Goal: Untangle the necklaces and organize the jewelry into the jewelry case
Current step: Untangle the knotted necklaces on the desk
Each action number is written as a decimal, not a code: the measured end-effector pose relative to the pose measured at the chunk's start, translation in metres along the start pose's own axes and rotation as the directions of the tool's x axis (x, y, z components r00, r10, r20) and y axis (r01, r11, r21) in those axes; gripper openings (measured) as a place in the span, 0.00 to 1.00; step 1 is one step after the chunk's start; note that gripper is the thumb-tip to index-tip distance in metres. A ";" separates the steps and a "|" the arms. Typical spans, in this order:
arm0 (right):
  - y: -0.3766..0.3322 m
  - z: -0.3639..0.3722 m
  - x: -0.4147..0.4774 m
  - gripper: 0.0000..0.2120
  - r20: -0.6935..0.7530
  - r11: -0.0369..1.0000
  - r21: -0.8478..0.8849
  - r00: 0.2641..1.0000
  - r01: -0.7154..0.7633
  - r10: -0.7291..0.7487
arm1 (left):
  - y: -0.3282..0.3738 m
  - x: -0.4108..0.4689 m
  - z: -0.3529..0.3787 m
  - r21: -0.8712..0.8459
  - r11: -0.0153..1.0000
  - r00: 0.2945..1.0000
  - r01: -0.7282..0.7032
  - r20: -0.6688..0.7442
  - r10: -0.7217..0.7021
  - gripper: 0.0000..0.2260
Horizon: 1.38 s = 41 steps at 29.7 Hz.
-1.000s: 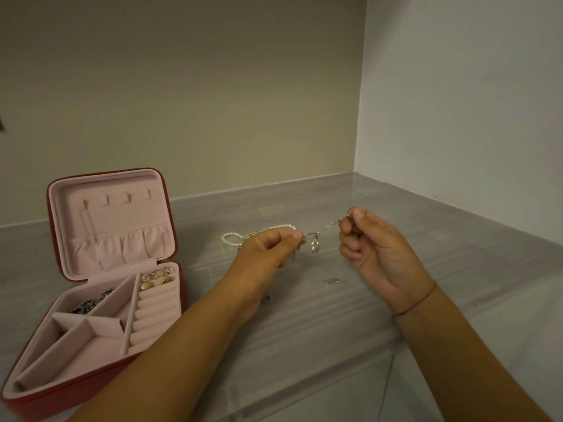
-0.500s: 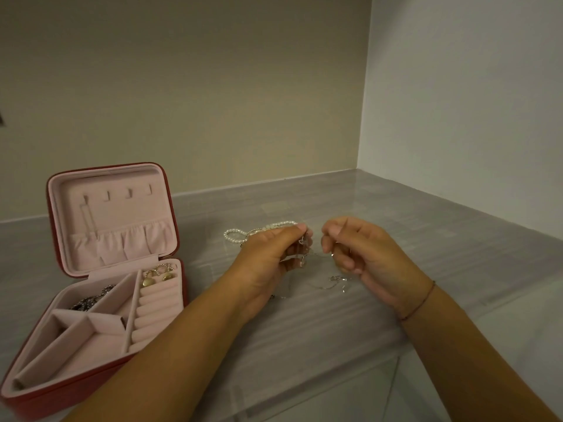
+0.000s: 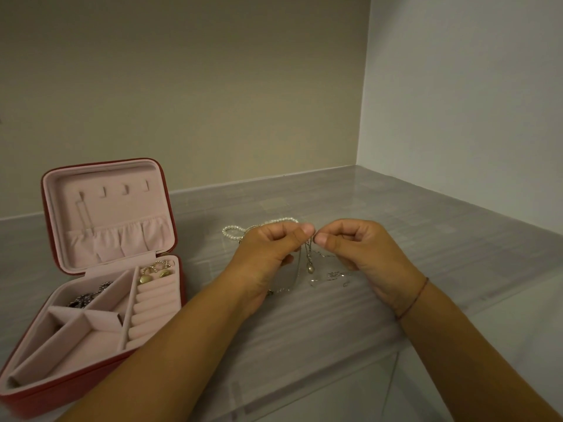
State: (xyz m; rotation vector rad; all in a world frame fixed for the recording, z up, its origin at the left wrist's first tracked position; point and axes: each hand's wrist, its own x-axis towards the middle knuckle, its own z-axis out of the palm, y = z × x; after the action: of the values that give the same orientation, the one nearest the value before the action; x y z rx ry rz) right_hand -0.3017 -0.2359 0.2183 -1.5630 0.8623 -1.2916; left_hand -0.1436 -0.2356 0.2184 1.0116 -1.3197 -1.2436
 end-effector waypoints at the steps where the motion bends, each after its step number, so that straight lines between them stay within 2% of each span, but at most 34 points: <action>1: -0.001 0.000 0.000 0.02 -0.003 1.000 -0.001 1.000 0.001 -0.001 | 0.000 0.000 0.000 0.000 1.000 1.000 -0.003 0.000 0.003 0.14; 6: 0.000 0.002 -0.001 0.06 0.087 1.000 -0.005 0.996 -0.028 0.028 | -0.001 0.001 -0.001 0.011 1.000 1.000 -0.012 -0.005 0.012 0.10; 14: 0.006 -0.004 0.004 0.02 -0.037 0.999 0.037 0.999 -0.003 0.005 | -0.001 0.002 -0.003 -0.004 1.000 1.000 -0.012 0.001 0.012 0.11; 17: 0.010 -0.006 0.006 0.03 -0.056 1.000 0.004 0.998 0.019 -0.019 | -0.001 0.002 -0.001 0.003 0.999 0.999 0.037 0.040 -0.037 0.10; 20: 0.013 -0.008 0.008 0.01 -0.083 0.999 0.050 0.996 0.022 -0.018 | 0.001 0.001 0.002 0.014 0.996 0.992 0.086 0.093 -0.087 0.10; 24: 0.016 -0.010 0.010 0.05 -0.027 0.998 0.069 1.000 0.014 -0.012 | 0.001 0.002 0.004 -0.040 0.994 0.984 0.098 0.153 -0.091 0.13; 26: 0.018 -0.011 0.011 0.06 0.007 0.989 0.146 1.000 0.008 -0.010 | 0.001 0.002 0.003 -0.081 0.991 0.977 0.103 0.196 -0.085 0.12; 29: 0.015 -0.014 0.012 0.04 -0.003 0.928 0.371 1.000 -0.026 0.029 | 0.002 0.003 -0.002 -0.181 0.979 0.972 0.094 0.229 -0.051 0.12; 34: 0.010 -0.017 0.013 0.04 -0.013 0.811 0.584 0.999 -0.033 0.050 | 0.005 0.009 -0.008 -0.426 0.901 0.995 0.080 0.095 -0.044 0.10; 39: 0.013 -0.026 0.015 0.04 -0.078 0.662 0.750 0.990 -0.021 0.120 | 0.007 0.010 -0.013 -0.541 0.839 0.998 0.057 0.020 -0.055 0.09; 41: 0.013 -0.028 0.015 0.03 -0.109 0.656 0.755 0.984 -0.012 0.144 | 0.008 0.010 -0.015 -0.558 0.829 0.999 0.037 -0.008 -0.050 0.11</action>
State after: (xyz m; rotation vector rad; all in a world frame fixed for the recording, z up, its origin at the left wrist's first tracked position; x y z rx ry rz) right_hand -0.3259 -0.2603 0.2126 -0.7456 0.3705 -1.4653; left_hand -0.1294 -0.2470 0.2271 0.6293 -0.8296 -1.5286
